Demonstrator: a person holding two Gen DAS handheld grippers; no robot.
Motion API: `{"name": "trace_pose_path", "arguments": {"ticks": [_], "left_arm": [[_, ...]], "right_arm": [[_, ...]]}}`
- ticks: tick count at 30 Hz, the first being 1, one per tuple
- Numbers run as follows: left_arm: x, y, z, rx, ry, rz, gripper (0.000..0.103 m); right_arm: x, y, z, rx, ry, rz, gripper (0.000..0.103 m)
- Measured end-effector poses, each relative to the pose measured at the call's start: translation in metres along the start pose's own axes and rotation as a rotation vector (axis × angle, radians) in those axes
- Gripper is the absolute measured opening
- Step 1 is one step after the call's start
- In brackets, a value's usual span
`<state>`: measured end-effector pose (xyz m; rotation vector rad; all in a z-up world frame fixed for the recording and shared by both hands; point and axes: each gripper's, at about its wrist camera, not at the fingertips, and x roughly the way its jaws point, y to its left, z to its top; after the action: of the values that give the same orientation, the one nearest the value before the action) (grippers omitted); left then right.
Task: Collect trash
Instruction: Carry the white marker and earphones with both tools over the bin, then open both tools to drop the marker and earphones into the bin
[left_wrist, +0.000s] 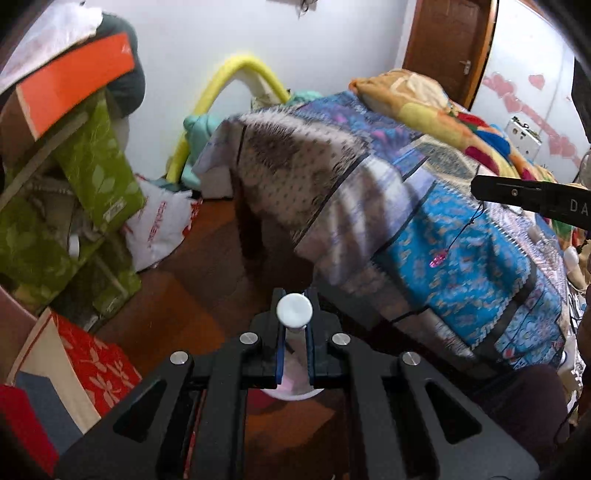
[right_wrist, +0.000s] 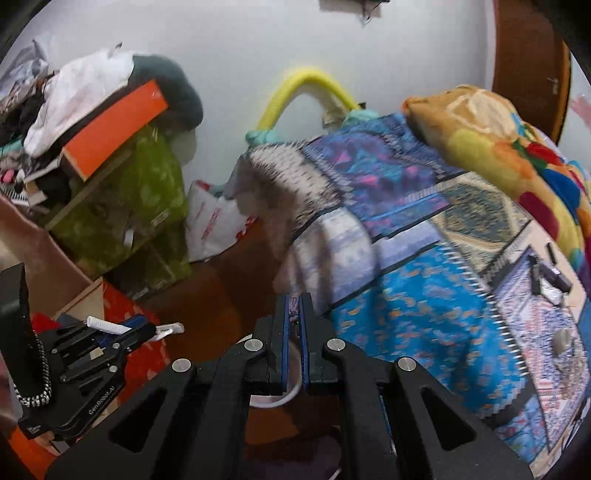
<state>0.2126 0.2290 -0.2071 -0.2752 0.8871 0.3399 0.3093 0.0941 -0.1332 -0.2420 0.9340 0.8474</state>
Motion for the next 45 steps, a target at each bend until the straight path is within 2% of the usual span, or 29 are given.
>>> {"name": "trace_pose_path", "arguments": {"ticks": [5, 18, 24, 25, 26, 27, 28, 29, 30, 33, 38, 45], "left_arm": [[0.033, 0.016, -0.017, -0.016, 0.081, 0.003, 0.008], [0.133, 0.03, -0.057, -0.064, 0.302, -0.001, 0.008], [0.16, 0.032, -0.062, -0.1, 0.343, -0.023, 0.009], [0.165, 0.033, -0.062, -0.115, 0.362, -0.032, 0.016], [0.167, 0.034, -0.063, -0.126, 0.373, -0.035, 0.028], [0.168, 0.036, -0.062, -0.137, 0.38, -0.038, 0.033], [0.168, 0.037, -0.062, -0.15, 0.379, -0.044, 0.036], [0.166, 0.039, -0.062, -0.159, 0.372, -0.046, 0.036], [0.164, 0.04, -0.061, -0.158, 0.368, -0.041, 0.036], [0.152, 0.041, -0.057, -0.148, 0.341, -0.012, 0.036], [0.126, 0.044, -0.047, -0.151, 0.3, -0.007, 0.036], [0.073, 0.038, -0.031, -0.137, 0.203, 0.01, 0.036]], "right_arm": [[0.038, 0.017, -0.008, -0.013, 0.077, 0.024, 0.005], [0.139, 0.042, -0.038, -0.054, 0.311, 0.053, 0.005], [0.169, 0.039, -0.048, -0.024, 0.405, 0.067, 0.006], [0.173, 0.037, -0.05, -0.01, 0.43, 0.079, 0.006], [0.175, 0.035, -0.05, -0.001, 0.445, 0.088, 0.009], [0.179, 0.033, -0.052, 0.013, 0.47, 0.099, 0.016], [0.18, 0.032, -0.053, 0.025, 0.48, 0.107, 0.021], [0.179, 0.03, -0.054, 0.033, 0.481, 0.11, 0.031], [0.178, 0.028, -0.055, 0.036, 0.478, 0.107, 0.035], [0.169, 0.029, -0.055, 0.011, 0.46, 0.084, 0.035], [0.155, 0.026, -0.054, -0.011, 0.43, 0.082, 0.035], [0.109, 0.029, -0.046, -0.07, 0.326, 0.057, 0.035]]}}
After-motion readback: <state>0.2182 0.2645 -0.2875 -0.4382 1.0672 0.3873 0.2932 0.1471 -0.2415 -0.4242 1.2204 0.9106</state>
